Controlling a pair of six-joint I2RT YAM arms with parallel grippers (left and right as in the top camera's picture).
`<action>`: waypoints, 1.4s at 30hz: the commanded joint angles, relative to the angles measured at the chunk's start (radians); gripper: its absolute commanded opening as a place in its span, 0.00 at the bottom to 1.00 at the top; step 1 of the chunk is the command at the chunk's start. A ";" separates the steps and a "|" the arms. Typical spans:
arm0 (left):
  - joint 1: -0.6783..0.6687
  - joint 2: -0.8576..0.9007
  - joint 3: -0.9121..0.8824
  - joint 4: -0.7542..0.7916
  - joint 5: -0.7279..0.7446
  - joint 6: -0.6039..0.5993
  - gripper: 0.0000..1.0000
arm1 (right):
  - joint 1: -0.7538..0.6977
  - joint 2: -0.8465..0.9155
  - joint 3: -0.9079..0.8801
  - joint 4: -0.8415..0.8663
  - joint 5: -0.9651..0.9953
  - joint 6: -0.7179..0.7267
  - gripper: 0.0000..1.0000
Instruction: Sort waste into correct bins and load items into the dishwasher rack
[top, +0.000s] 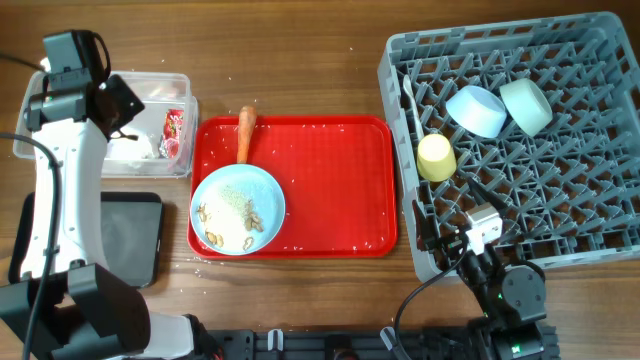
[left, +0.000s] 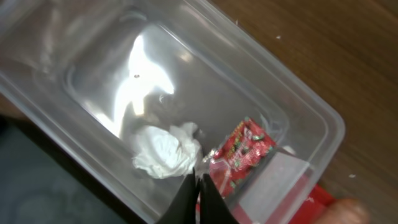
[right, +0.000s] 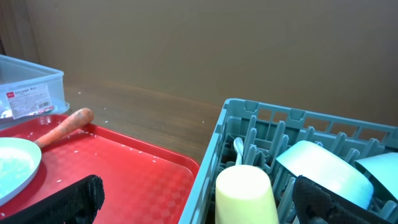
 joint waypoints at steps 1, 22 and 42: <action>-0.010 -0.003 0.007 0.008 0.127 -0.109 0.05 | -0.002 -0.005 -0.001 0.004 -0.008 -0.009 1.00; -0.507 0.439 0.005 0.141 -0.019 0.032 0.64 | -0.002 -0.005 -0.001 0.004 -0.008 -0.009 1.00; -0.018 -0.179 -0.174 -0.416 -0.136 -0.523 0.04 | -0.002 -0.005 -0.001 0.004 -0.008 -0.009 1.00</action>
